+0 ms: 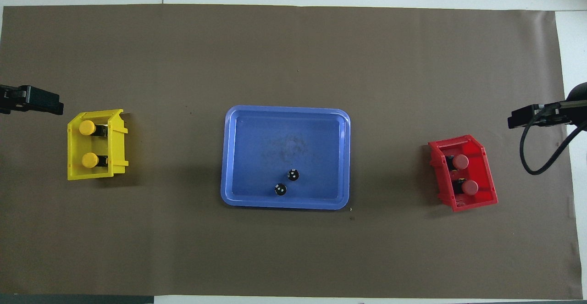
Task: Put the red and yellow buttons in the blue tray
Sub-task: 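Reach the right gripper down to the red holder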
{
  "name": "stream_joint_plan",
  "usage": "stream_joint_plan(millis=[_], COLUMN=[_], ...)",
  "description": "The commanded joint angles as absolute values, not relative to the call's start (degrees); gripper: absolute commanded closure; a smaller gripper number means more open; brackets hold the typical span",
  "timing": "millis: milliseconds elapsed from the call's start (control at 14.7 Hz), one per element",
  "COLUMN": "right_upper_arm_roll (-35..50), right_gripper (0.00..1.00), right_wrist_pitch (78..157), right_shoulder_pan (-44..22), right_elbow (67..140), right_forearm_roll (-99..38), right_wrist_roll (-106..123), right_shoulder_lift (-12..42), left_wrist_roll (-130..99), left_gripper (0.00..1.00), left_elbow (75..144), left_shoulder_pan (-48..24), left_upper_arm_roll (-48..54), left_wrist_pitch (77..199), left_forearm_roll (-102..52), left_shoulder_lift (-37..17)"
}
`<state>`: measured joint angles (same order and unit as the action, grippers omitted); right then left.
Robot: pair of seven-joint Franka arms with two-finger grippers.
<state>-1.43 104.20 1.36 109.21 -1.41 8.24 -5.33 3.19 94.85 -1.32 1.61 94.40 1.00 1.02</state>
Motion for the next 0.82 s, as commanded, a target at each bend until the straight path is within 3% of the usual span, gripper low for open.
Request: stream_joint_plan(millis=[0, 136, 747], right_upper_arm_roll=[-1.5, -1.5, -1.5], right_gripper=[0.32, 0.37, 0.38], right_wrist_pitch=[112.1, 117.8, 128.3], right_shoulder_pan=[1.3, 1.6, 1.1], right_elbow=[118.7, 123.5, 133.4], right_forearm_roll=[-2.4, -2.4, -2.7], right_wrist_roll=[14.8, 18.7, 19.2], right_shoulder_lift=[-6.1, -5.4, -5.8], left_wrist_roll=[3.7, 3.7, 3.7], left_gripper=[0.0, 0.0, 0.0], left_elbow=[94.8, 94.8, 94.8], left_shoulder_pan=[-1.3, -1.3, -1.3], left_upper_arm_roll=[1.3, 1.3, 1.3], left_wrist_pitch=[93.3, 93.3, 93.3], left_forearm_roll=[0.4, 0.4, 0.4], left_shoulder_lift=[1.8, 1.7, 1.7])
